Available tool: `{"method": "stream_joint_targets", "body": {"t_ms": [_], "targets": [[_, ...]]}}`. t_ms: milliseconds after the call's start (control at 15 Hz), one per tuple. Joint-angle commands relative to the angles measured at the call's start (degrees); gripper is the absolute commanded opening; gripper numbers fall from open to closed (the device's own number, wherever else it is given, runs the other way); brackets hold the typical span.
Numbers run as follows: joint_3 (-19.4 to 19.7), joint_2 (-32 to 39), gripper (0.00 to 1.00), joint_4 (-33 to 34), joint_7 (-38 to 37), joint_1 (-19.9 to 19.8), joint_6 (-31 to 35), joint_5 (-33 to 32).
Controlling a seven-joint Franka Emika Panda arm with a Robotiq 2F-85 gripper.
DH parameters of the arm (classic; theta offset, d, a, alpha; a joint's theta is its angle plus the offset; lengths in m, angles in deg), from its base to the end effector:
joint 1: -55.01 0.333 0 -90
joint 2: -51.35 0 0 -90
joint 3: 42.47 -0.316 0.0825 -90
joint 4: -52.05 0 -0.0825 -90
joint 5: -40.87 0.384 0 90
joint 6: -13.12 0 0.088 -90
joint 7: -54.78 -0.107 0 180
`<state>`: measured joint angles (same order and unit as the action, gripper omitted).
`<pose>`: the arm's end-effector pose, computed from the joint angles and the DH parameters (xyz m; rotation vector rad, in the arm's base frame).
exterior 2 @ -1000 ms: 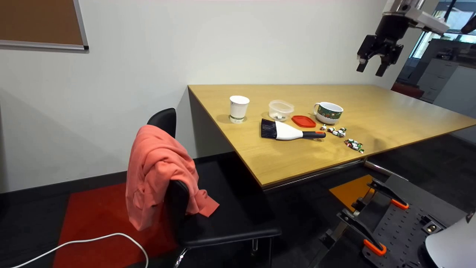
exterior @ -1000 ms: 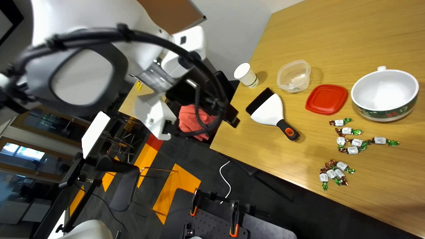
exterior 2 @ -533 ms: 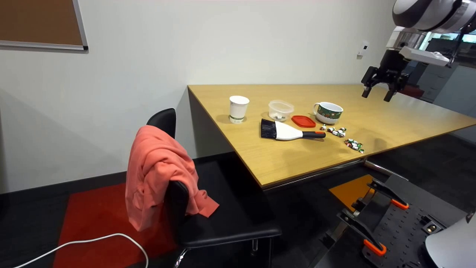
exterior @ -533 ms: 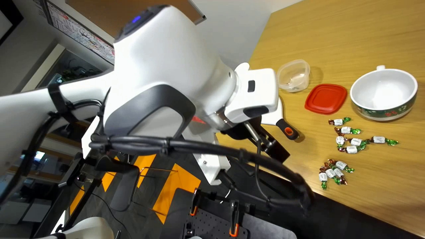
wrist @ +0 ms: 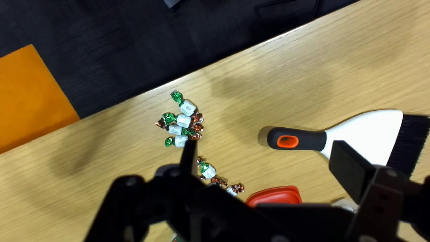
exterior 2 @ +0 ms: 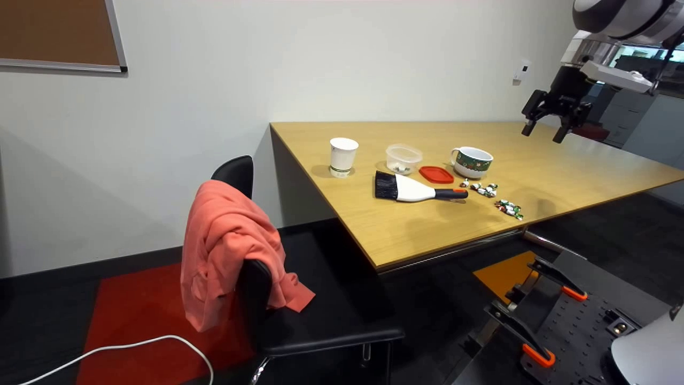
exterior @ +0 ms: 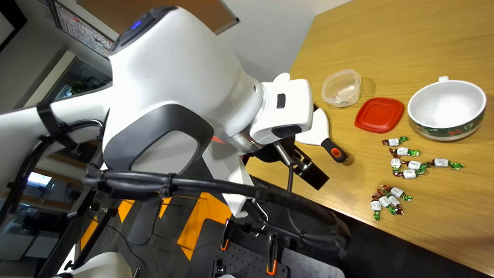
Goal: Place one piece of candy in the clear bowl
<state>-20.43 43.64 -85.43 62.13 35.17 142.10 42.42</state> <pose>0.3535 -0.3159 0.3622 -2.9225 0.9300 -0.0119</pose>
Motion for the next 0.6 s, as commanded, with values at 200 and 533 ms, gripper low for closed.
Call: {"method": "stream_joint_targets", "body": {"t_ms": [200, 533], "targets": [[0.04, 4.70, 1.00, 1.20, -3.58, -0.48, 3.97, 1.57], [-0.08, 11.79, 1.00, 2.74, -7.67, -0.77, 10.77, 2.10]]}}
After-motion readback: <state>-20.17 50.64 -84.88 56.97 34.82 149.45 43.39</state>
